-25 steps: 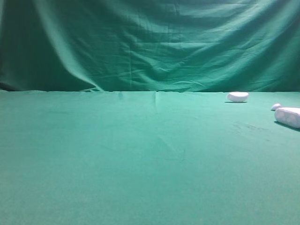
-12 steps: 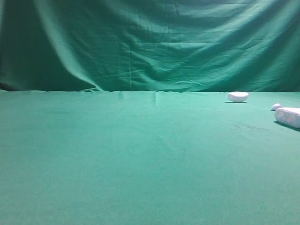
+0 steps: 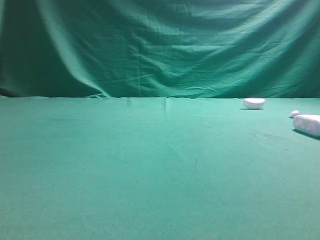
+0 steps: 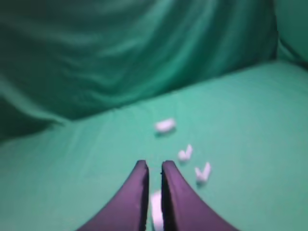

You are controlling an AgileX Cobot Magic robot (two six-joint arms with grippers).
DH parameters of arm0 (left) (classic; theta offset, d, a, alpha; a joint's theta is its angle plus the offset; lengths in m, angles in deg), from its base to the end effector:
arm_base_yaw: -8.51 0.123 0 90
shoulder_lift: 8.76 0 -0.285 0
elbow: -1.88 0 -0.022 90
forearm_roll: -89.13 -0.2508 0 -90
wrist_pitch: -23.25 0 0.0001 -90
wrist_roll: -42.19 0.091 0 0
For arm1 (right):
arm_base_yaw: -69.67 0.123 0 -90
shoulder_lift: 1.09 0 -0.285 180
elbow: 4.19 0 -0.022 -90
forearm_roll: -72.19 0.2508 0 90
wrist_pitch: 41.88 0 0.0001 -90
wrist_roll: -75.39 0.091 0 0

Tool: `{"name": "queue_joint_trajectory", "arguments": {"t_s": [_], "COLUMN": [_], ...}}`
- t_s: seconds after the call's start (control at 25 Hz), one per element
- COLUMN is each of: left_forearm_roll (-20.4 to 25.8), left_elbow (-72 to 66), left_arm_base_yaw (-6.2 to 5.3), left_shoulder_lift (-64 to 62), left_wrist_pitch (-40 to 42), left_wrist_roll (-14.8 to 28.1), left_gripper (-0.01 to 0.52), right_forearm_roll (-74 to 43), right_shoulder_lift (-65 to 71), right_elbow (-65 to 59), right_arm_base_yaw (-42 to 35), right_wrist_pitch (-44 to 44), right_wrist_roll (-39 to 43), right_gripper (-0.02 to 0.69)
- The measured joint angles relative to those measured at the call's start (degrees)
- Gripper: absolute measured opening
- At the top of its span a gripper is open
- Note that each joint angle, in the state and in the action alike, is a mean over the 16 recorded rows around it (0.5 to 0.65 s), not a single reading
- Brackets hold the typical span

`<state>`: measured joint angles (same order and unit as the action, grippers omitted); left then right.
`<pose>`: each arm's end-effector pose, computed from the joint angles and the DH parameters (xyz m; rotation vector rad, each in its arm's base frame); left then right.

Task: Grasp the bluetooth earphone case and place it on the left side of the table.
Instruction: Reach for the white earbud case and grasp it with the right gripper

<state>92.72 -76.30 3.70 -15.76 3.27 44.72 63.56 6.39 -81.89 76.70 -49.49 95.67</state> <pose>0.0526 -0.0064 0.1769 0.0785 1.8339 -0.0889 0.0562 0.0051 0.1987 0.0818 1.6211 0.2363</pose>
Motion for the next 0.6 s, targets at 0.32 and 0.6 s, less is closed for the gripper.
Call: {"name": "queue_joint_trajectory", "arguments": {"t_s": [0.32, 0.6], "left_forearm_roll": [0.0, 0.0], "left_elbow": [0.0, 0.0], "left_arm_base_yaw": [0.0, 0.0], "left_shoulder_lift": [0.0, 0.0], "left_wrist_pitch": [0.0, 0.0], "left_wrist_roll": [0.0, 0.0], "left_gripper": [0.0, 0.0], "right_forearm_roll": [-1.3, -2.1], "right_shoulder_lift": [9.3, 28.5], "right_elbow": [8.0, 19.9], "right_arm_base_yaw": [0.0, 0.0], "right_wrist_pitch": [0.5, -16.4], "right_wrist_roll": [-0.1, -1.8], "right_gripper": [0.062, 0.062]}}
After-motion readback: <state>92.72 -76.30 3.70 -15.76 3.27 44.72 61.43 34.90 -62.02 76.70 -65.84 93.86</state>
